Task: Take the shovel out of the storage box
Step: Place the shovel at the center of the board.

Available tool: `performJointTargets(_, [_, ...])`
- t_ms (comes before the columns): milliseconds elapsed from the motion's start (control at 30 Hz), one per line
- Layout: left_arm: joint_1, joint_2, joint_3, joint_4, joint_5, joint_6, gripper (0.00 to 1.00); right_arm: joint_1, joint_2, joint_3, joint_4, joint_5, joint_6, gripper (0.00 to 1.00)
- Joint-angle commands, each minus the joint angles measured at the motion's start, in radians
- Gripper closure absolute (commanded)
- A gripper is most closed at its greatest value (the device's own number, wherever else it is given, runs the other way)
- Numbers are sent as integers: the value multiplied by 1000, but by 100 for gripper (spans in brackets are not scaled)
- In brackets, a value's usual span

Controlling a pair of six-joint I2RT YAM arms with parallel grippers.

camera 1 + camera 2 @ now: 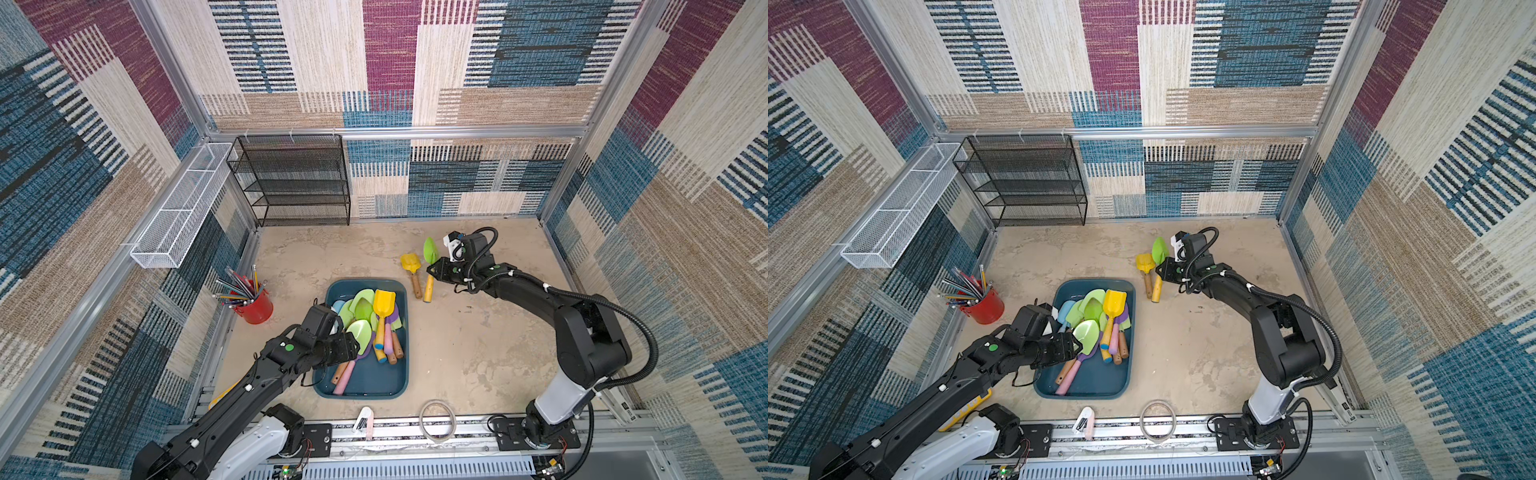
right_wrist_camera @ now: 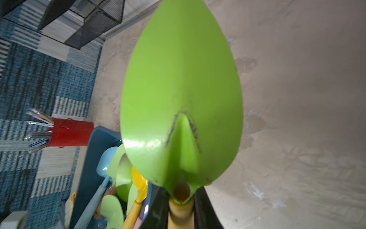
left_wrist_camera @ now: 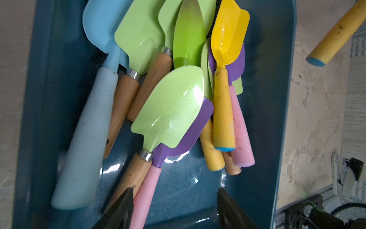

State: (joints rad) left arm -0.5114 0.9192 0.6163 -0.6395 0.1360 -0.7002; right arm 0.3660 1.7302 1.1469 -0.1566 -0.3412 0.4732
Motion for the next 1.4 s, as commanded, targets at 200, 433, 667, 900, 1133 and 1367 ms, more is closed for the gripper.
performJointTargets(200, [-10, 36, 13, 49, -1, 27, 30, -3, 164, 117, -67, 201, -85, 80])
performJointTargets(433, [-16, 59, 4, 92, 16, 25, 30, -4, 293, 238, -96, 242, -109, 79])
performJointTargets(667, [-18, 87, 20, 104, 20, 40, 30, -4, 403, 336, -119, 267, -122, 79])
performJointTargets(900, [-19, 113, 20, 120, 30, 39, 30, -4, 458, 378, -133, 275, -115, 77])
performJointTargets(1133, [-21, 128, 32, 120, 25, 46, 26, -4, 459, 360, -117, 261, -110, 66])
performJointTargets(1367, [-27, 163, 67, 120, 25, 51, 25, -4, 391, 335, -104, 247, -110, 59])
